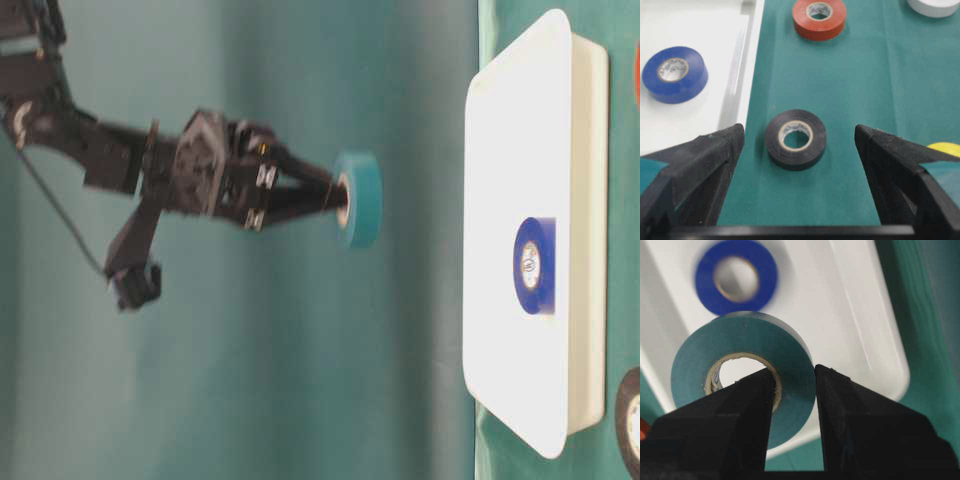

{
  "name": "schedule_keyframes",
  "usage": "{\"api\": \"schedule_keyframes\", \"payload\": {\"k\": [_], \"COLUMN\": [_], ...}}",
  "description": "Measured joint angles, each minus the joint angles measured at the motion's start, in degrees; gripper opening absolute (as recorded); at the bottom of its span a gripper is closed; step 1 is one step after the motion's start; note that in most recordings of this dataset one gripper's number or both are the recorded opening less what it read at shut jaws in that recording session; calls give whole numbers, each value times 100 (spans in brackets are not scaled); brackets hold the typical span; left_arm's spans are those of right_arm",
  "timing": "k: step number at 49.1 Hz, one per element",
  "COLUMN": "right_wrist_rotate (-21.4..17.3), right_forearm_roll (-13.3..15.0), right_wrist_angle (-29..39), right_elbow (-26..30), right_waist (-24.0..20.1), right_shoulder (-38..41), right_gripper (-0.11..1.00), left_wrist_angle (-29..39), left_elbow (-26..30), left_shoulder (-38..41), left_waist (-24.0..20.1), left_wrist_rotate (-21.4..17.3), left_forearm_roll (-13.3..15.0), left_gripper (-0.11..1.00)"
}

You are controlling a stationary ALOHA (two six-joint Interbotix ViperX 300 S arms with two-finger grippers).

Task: Pick up the tape from a random location and place it into the white case.
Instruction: 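Carry the teal roll with the right gripper over the white tray, then lower the teal roll into the tray beside the blue roll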

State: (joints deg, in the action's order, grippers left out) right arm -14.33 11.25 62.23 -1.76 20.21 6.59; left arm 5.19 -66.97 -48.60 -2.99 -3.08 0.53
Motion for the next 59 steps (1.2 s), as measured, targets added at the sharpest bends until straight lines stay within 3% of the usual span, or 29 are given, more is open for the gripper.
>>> {"api": "schedule_keyframes", "payload": {"k": [18,59], "right_wrist_rotate": [-9,-9], "right_forearm_roll": [9,9], "right_wrist_angle": [-606,-1002], "right_elbow": [-1125,-1345], "right_waist": [211,220], "right_shoulder": [-773,-817], "right_gripper": [26,26], "left_wrist_angle": [-9,-26], "left_elbow": [9,9], "left_shoulder": [9,0], "left_waist": [0,0], "left_wrist_rotate": [0,0], "left_forearm_roll": [0,9], "left_gripper": [99,99]}}
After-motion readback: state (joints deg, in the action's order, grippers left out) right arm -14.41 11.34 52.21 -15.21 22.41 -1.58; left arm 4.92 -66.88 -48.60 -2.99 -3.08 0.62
